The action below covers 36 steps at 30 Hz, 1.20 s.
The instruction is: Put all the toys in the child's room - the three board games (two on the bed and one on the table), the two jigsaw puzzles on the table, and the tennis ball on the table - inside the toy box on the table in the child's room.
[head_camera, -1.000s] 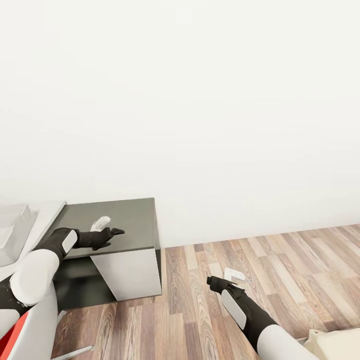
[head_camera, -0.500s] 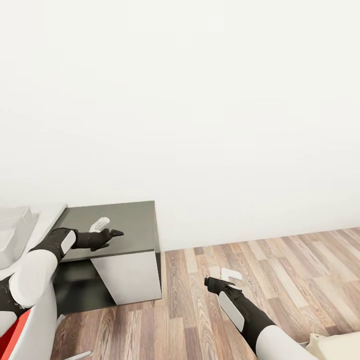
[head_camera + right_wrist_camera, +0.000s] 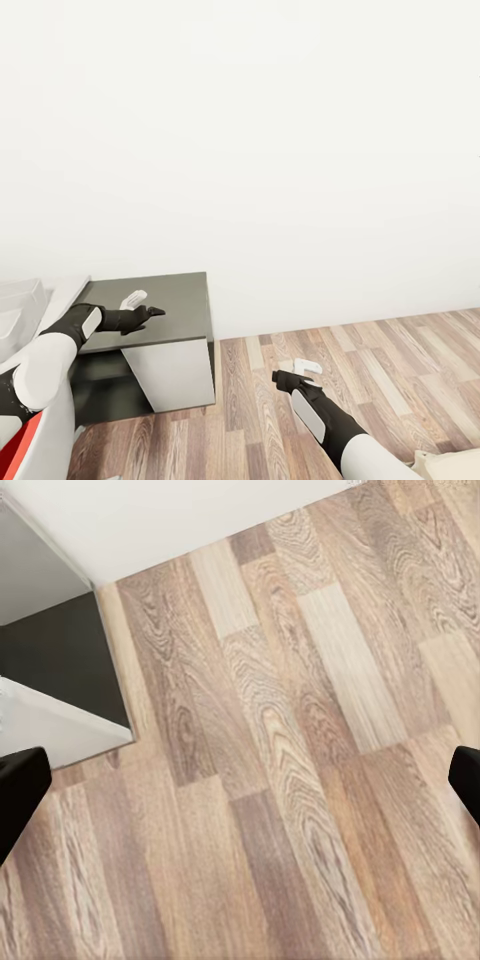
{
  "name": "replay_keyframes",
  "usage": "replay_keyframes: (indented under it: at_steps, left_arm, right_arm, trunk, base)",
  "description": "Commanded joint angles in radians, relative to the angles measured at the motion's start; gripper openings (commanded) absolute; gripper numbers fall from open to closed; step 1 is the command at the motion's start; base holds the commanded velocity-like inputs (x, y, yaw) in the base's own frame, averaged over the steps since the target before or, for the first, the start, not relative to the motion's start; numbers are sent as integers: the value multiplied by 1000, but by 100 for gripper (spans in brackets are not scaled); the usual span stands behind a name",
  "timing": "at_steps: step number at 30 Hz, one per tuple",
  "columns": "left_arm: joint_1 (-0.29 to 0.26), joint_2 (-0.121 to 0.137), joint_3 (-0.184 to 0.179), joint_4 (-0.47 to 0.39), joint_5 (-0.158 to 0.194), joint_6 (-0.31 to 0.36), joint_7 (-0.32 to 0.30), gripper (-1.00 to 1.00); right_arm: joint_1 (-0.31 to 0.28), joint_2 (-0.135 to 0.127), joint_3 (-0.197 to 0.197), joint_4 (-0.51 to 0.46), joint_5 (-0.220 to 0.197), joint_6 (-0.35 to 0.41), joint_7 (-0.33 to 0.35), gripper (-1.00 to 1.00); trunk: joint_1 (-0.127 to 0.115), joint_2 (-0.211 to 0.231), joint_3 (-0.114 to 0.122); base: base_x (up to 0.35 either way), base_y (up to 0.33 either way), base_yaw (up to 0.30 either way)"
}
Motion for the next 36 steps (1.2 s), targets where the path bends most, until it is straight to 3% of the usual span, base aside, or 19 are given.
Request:
replay_keyframes:
  at_steps: [1,24,36]
  left_arm:
    - [-1,-1,8,-1,-11,5,-6,100]
    - [0,1,8,-1,-11,1,-6,100]
    - [0,2,9,-1,-11,1,-7,100]
  right_arm:
    - [-1,-1,6,-2,-7,3,-9,100]
    - [-1,0,7,-2,-10,4,-6,100]
    - [-1,5,8,-2,-9,4,-6,100]
  trunk:
    - [1,-2,-1]
    - [1,-2,4]
    - [1,-2,19]
  base:
    - [0,0,-49]
    - [0,0,-94]
    - [0,0,-63]
